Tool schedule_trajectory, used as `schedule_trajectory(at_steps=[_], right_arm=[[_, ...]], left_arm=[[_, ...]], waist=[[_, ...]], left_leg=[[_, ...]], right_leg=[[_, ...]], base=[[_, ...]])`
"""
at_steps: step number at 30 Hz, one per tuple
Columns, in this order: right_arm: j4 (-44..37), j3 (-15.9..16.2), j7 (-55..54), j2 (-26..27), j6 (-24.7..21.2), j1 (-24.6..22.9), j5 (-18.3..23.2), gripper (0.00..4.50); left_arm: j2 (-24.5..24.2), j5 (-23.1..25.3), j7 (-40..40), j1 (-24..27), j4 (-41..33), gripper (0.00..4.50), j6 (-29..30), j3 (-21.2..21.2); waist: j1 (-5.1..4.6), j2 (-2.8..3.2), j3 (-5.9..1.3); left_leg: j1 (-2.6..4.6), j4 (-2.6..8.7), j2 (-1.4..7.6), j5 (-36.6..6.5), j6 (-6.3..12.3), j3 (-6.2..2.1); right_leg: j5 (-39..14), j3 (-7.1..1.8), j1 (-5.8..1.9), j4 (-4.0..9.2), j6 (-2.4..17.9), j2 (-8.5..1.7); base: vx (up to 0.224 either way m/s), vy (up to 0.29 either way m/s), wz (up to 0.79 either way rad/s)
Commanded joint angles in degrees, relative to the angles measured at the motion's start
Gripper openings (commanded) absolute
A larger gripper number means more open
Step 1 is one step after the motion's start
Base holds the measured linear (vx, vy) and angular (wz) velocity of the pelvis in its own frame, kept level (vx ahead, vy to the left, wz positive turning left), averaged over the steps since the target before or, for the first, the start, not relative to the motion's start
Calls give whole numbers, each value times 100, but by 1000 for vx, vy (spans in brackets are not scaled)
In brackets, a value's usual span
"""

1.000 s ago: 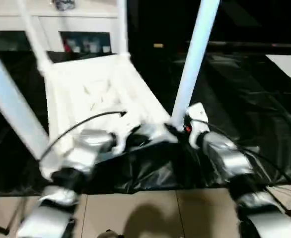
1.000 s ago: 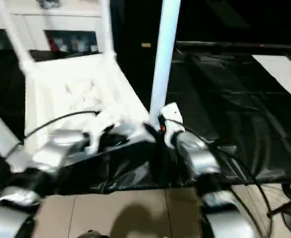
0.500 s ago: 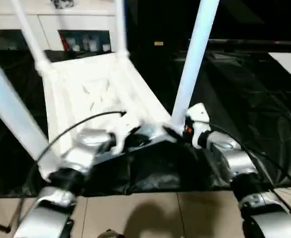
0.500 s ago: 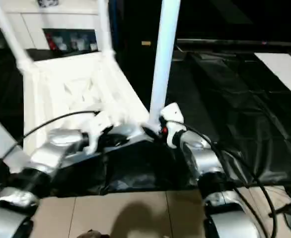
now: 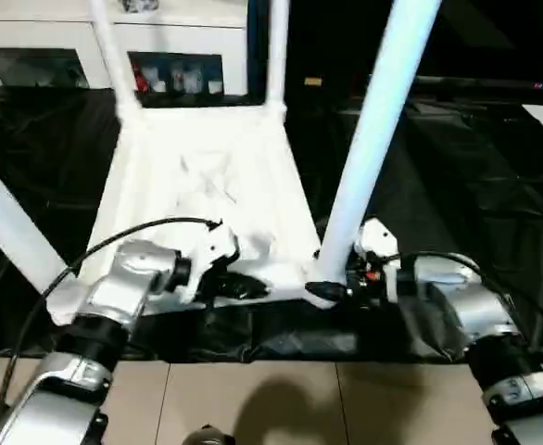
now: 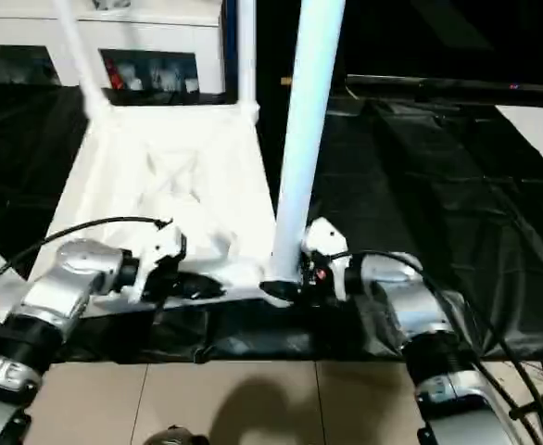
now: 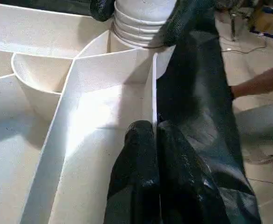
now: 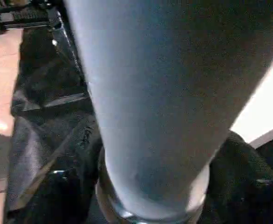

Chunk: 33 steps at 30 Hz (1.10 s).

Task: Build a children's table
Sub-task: Rotate leg to tighten

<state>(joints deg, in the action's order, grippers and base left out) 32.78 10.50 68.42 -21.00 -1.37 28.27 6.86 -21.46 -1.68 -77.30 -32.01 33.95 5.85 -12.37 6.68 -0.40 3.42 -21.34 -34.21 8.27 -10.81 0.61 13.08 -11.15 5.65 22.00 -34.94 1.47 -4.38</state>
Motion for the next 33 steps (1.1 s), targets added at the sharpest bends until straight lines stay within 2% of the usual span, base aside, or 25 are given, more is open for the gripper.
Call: schedule_trajectory(at_steps=[1, 7, 11, 12, 13, 14, 15, 16, 17, 18, 19, 20, 21, 23, 24, 25, 26, 27, 29, 33], right_arm=[[-201, 208, 313, 51, -73, -65, 106, 279], [-311, 291, 446, 41, -153, -168, 82, 270], [-57, 193, -216, 282, -154, -121, -81, 268], [228, 79, -880, 490, -221, -9, -217, 268], [315, 42, -1075, 548, -237, 28, -247, 268], [583, -71, -1679, 729, -288, 144, -341, 268], [583, -71, -1679, 729, -288, 144, -341, 267], [852, -202, -2269, 923, -367, 270, -389, 267], [991, -266, -2608, 1042, -416, 345, -411, 267], [1196, -360, -3112, 1218, -488, 456, -442, 267], [1394, -454, -3611, 1400, -561, 568, -462, 267], [1647, -518, -4146, 1733, -576, 751, -459, 267], [1697, -517, -4236, 1822, -556, 795, -458, 267], [1727, -496, -4252, 1924, -504, 839, -455, 267], [1728, -511, -4106, 2019, -407, 870, -422, 267], [1728, -511, -4106, 2019, -407, 870, -422, 267], [1719, -511, -3903, 2104, -250, 915, -413, 323], [1684, -514, -3782, 2101, -221, 920, -392, 337], [1661, -511, -3730, 2086, -223, 917, -383, 355], [1387, -347, -2932, 1764, -233, 787, -279, 383]], left_arm=[[99, -276, -133, -63, -231, 0, -45, -68], [78, -234, -121, -42, -175, 0, -120, -92], [301, 9, 609, -156, 69, 0, -212, -22], [486, 136, 1156, -258, 230, 0, -265, 61], [537, 150, 1270, -280, 250, 0, -253, 79], [696, 195, 1622, -347, 312, 0, -216, 135], [696, 195, 1622, -347, 312, 0, -216, 135], [858, 250, 1985, -415, 358, 0, -162, 174], [955, 273, 2159, -451, 374, 0, -101, 181], [1099, 306, 2417, -505, 397, 0, -11, 191], [1243, 338, 2660, -557, 412, 0, 98, 190], [1503, 378, 2979, -635, 438, 0, 234, 159], [1568, 380, 3025, -649, 440, 0, 262, 145], [1632, 376, 3018, -653, 434, 0, 278, 112], [1679, 389, 2984, -648, 450, 0, 233, 86], [1679, 389, 2984, -648, 450, 0, 233, 86], [1695, 390, 2845, -610, 422, 0, 156, 40], [1665, 383, 2750, -580, 389, 0, 107, 19], [1641, 376, 2698, -564, 366, 0, 86, 8], [1316, 250, 2005, -364, 111, 0, -93, -75]], waist=[[-1, -36, -347], [2, -38, -342], [-3, -38, -333], [-24, -51, -321], [-67, -46, -291], [-107, -51, -289], [-126, -52, -282], [-144, -63, -300], [-174, -58, -297], [-227, -26, -292], [-277, -46, -303], [-297, -38, -298], [-335, -38, -306], [-328, -33, -312], [-314, -47, -325], [-314, -47, -325], [-301, -51, -328], [-294, -48, -327], [-299, -43, -325], [-313, -41, -326]], left_leg=[[140, 443, 679, -1391, 24, -364], [148, 449, 689, -1391, 3, -366], [172, 451, 689, -1494, -67, -379], [166, 452, 681, -1561, -104, -382], [182, 461, 670, -1742, -186, -407], [203, 461, 669, -1922, -282, -436], [200, 468, 661, -2002, -316, -451], [181, 469, 670, -2032, -331, -479], [167, 479, 676, -2019, -339, -476], [187, 501, 687, -2125, -430, -491], [181, 503, 668, -2205, -497, -502], [167, 512, 664, -2218, -511, -506], [165, 505, 655, -2231, -533, -506], [186, 464, 627, -2168, -409, -463], [155, 450, 618, -1913, -236, -431], [155, 450, 618, -1913, -236, -431], [138, 448, 619, -1737, -149, -420], [138, 445, 620, -1654, -96, -410], [136, 452, 626, -1625, -63, -409], [117, 460, 638, -1688, -15, -416]], right_leg=[[-1651, -461, -180, 472, 1229, -715], [-1671, -460, -166, 474, 1220, -711], [-1842, -467, -147, 506, 1200, -731], [-1975, -471, -142, 523, 1168, -732], [-2278, -465, -119, 560, 1131, -742], [-2622, -461, -114, 585, 1066, -753], [-2780, -455, -117, 608, 1010, -759], [-2886, -446, -154, 618, 909, -781], [-2831, -457, -139, 610, 913, -779], [-2763, -455, -104, 594, 937, -744], [-2708, -446, -114, 572, 960, -741], [-2692, -446, -118, 581, 959, -742], [-2626, -447, -114, 584, 970, -748], [-2472, -473, -102, 622, 987, -757], [-2198, -491, -133, 608, 1022, -755], [-2198, -491, -133, 608, 1022, -755], [-2028, -489, -150, 589, 1052, -749], [-1955, -483, -151, 583, 1080, -740], [-1939, -474, -156, 574, 1100, -725], [-1932, -471, -178, 563, 1090, -719]], base=[[0, 0, 0], [0, 0, 0], [0, 0, 0], [0, 0, 0], [0, 0, 0], [0, 0, 0], [0, 0, 0], [0, 0, 0], [0, 0, 0], [0, 0, 0], [0, 0, 0], [0, 0, 0], [0, 0, 0], [0, 0, 0], [0, 0, 0], [0, 0, 0], [0, 0, 0], [0, 0, 0], [0, 0, 0], [0, 0, 0]])
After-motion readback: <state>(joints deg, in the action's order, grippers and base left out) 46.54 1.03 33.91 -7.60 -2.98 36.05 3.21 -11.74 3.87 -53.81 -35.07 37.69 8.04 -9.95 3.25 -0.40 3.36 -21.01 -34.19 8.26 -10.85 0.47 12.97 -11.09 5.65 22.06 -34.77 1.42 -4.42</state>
